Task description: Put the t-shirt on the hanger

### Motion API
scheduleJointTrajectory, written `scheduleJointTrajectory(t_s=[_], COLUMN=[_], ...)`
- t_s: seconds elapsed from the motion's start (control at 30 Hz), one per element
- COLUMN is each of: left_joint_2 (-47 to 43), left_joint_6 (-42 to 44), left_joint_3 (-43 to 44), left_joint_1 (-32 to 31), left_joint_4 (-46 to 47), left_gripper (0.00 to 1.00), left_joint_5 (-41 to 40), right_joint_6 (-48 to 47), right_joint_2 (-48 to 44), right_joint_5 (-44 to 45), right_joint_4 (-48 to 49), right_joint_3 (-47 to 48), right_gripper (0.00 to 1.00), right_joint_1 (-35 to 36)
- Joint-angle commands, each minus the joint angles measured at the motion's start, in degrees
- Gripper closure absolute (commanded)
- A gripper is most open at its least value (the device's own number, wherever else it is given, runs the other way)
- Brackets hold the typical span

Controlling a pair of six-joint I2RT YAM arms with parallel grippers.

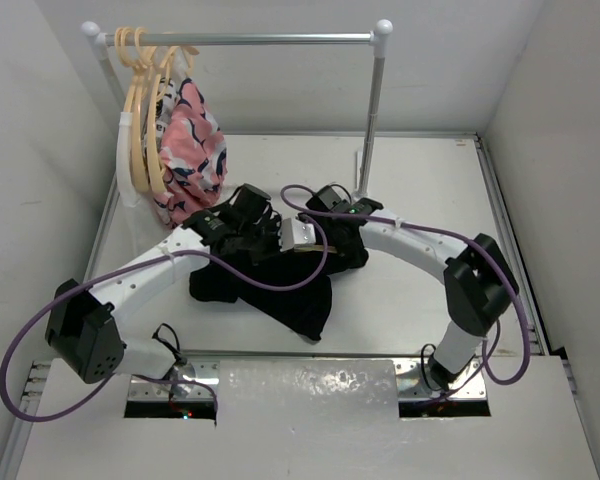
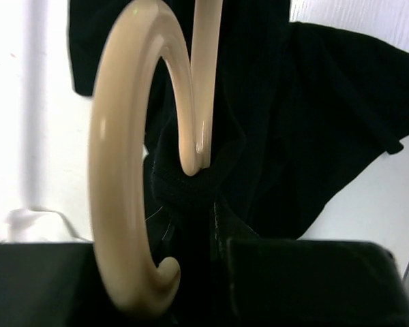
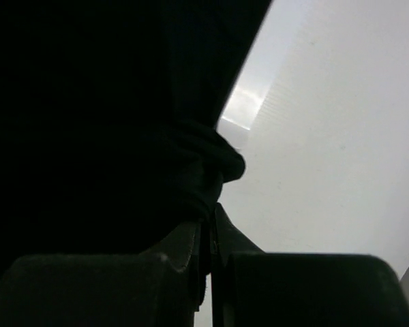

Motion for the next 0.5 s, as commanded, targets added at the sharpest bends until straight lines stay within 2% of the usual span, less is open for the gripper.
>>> scheduleJointTrajectory(t_s=[0.0, 0.13, 0.3, 0.47], left_joint_2=[0.6, -0.6, -1.7, -2.6], left_joint_6=[-4.3, -5.2, -6.1, -4.3], left_joint_3=[-1.2, -4.1, -3.1, -3.9], left_joint_1=[-0.3, 1.0, 1.1, 1.1], left_joint_4=[6.0, 7.8, 6.5, 5.0], left_gripper=[1.00, 1.00, 1.00, 1.00], left_joint_5=[-1.6, -1.6, 0.7, -4.2], right_joint_6=[-1.2, -4.4, -6.5, -7.4], right_joint_2=[-1.6, -5.9, -7.7, -9.2], right_joint_5=[-3.0, -6.3, -13.0, -13.7], right_joint_4=[-1.3, 2.1, 4.9, 5.3], right_joint_3=[3.5, 0.1, -0.2, -0.5], right_gripper=[1.00, 1.00, 1.00, 1.00], right_joint_1=[1.2, 1.0, 0.4, 0.4])
